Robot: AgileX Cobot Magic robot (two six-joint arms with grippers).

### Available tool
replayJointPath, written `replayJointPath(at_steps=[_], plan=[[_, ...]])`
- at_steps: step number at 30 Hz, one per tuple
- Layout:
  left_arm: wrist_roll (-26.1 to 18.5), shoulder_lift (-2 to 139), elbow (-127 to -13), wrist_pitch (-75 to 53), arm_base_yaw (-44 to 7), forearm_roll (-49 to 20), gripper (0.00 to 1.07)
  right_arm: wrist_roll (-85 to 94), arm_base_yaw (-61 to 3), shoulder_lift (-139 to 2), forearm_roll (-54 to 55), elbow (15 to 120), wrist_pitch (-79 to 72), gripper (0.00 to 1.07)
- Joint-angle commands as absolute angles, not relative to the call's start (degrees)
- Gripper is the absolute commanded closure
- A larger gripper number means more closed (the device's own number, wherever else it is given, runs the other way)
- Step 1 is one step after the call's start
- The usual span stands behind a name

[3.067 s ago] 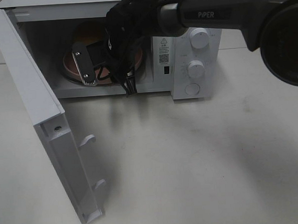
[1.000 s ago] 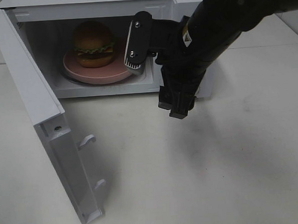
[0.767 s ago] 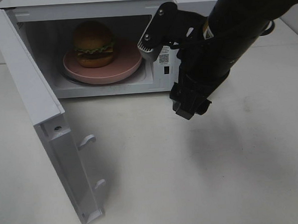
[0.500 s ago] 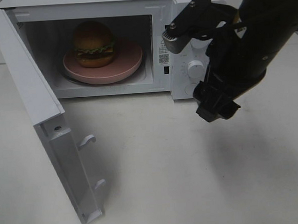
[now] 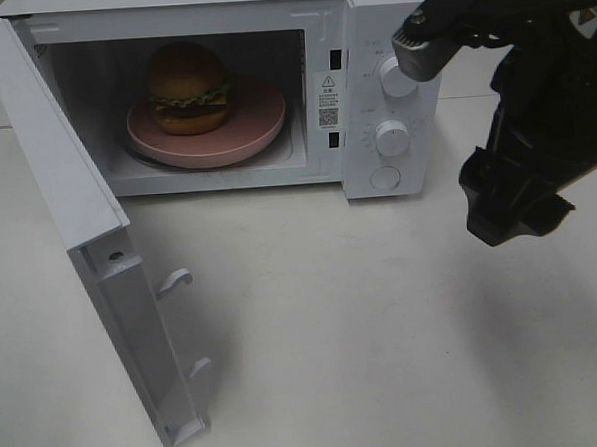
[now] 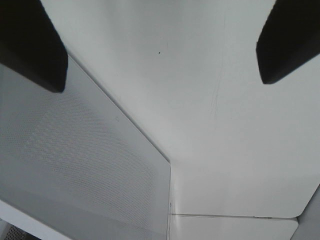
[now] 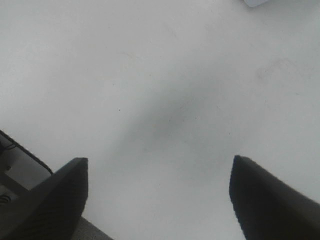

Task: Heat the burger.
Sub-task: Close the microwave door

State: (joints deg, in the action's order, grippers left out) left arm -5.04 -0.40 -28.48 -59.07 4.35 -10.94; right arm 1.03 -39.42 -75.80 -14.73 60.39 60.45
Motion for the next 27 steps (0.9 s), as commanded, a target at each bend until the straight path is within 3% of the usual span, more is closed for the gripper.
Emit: replayJointPath(at_steps=[1,5,7,16,27], plan=[[-5.1,-1.66,-28.42,-58.73,4.41,-10.94,0.09,0.0,-39.13,-72.71,-15.24,56.67,60.68,0.32],[-5.1,-1.66,-28.42,-58.73,4.41,-10.94,0.09,0.0,-36.44,-69.61,-14.15,52.94,60.1,0.32],[-5.1,-1.66,-28.42,-58.73,4.41,-10.94,0.09,-0.8,-30.6,-65.43,-12.89,48.82,59.87,0.32],[-5.1,-1.66,-28.42,-58.73,4.41,-10.94,0.09,-4.3,-17.7,-53.63,-11.57,45.09,59.01,0.32],[-5.1,-1.66,-28.42,-58.73,4.41,-10.94,0.09,-4.98,-10.54,-35.58,-11.29,36.61,57.41,0.32]])
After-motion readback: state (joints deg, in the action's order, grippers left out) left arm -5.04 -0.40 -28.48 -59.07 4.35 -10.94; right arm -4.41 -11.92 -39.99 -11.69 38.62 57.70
